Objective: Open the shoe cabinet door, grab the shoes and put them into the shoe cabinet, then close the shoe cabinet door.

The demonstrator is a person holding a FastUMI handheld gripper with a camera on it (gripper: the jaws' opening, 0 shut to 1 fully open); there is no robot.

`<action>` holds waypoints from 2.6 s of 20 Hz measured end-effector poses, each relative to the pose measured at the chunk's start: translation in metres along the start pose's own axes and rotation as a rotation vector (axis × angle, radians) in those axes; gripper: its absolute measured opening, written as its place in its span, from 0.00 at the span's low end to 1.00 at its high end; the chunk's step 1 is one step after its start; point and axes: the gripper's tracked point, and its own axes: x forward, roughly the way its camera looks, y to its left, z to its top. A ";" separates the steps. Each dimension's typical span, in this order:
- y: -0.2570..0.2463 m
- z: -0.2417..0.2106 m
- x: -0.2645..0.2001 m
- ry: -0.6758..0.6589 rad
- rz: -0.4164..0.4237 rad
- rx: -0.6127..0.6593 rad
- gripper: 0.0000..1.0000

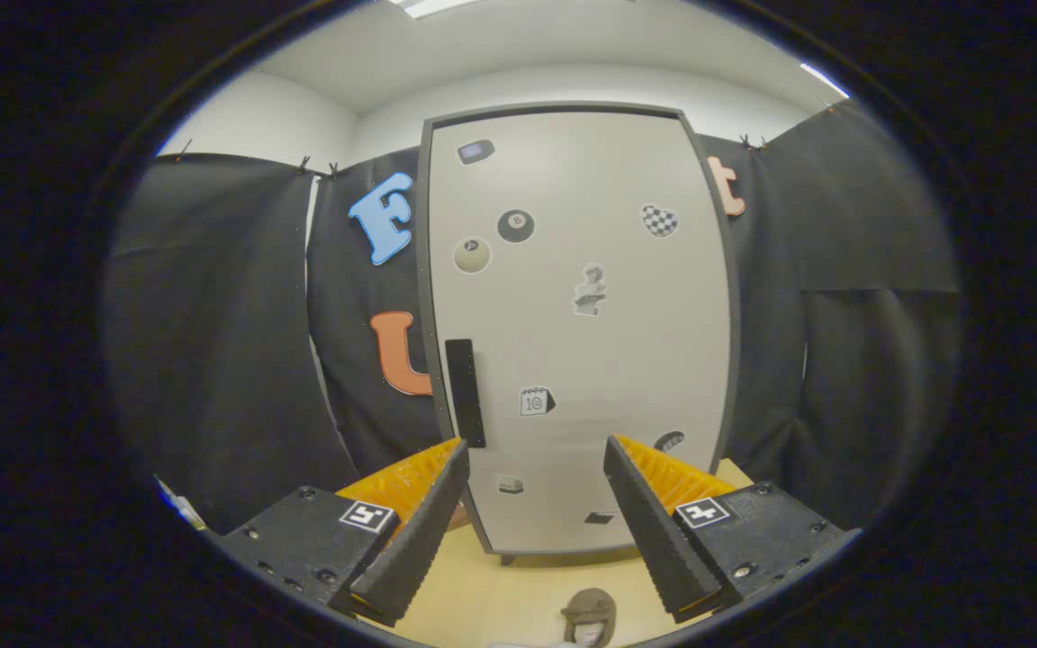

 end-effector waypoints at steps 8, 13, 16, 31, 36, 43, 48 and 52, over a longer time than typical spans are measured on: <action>0.045 -0.002 0.121 0.027 0.057 -0.001 0.95; 0.055 -0.009 0.153 0.042 0.079 -0.012 0.78; 0.052 -0.019 0.161 0.064 0.074 0.022 0.57; 0.034 -0.026 0.061 0.073 0.179 -0.033 0.29; 0.000 -0.031 -0.014 0.071 0.166 -0.020 0.28; -0.067 -0.036 -0.102 0.049 0.054 -0.026 0.26; -0.122 -0.031 -0.144 0.042 -0.023 -0.031 0.22; -0.163 -0.027 -0.165 0.032 -0.043 -0.024 0.15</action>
